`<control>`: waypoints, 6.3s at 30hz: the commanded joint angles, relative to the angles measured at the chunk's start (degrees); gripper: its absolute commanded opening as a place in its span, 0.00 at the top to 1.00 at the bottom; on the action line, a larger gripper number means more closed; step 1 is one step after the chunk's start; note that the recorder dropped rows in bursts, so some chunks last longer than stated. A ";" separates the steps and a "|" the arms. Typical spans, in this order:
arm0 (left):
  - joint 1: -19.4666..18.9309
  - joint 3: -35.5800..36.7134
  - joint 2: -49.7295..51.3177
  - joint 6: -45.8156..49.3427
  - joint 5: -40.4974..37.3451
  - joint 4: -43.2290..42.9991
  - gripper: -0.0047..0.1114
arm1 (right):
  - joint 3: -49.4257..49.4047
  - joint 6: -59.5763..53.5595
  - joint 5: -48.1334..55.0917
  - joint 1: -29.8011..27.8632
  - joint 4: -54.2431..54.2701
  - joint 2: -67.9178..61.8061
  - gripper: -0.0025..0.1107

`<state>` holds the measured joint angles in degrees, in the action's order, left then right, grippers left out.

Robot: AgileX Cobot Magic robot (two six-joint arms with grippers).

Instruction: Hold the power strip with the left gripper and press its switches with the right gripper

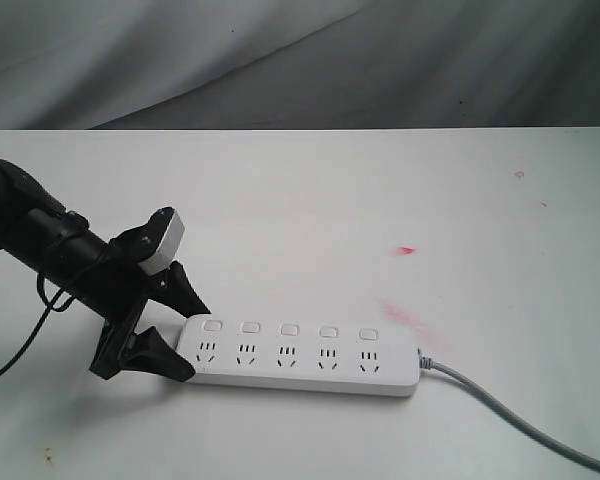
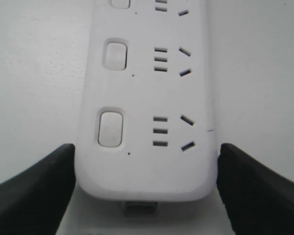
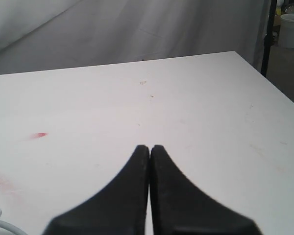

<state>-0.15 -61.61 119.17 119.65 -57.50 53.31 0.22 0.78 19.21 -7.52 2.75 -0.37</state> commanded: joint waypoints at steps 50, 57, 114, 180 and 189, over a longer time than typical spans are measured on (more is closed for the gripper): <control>0.15 -0.05 0.24 0.31 2.06 0.94 0.23 | -0.22 -0.07 -0.03 -0.44 -0.17 0.37 0.98; 0.15 -0.05 -2.21 -1.71 1.81 1.15 0.23 | -0.22 -0.07 -0.03 -0.44 -0.17 0.37 0.98; 0.15 -0.05 -79.23 -82.42 30.91 -14.13 0.96 | -0.22 -0.09 -0.03 -0.44 -0.17 0.37 0.98; 0.15 59.58 -119.17 -122.21 46.55 -50.99 0.96 | -0.22 -0.09 -0.03 -0.44 -0.17 0.37 0.98; 0.15 61.61 -119.17 -122.21 41.14 -50.99 0.96 | -0.22 -0.09 -0.03 -0.44 -0.17 0.37 0.98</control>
<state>-0.15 -0.31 0.21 -2.33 -15.18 2.60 0.22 0.78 19.21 -7.52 2.75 -0.37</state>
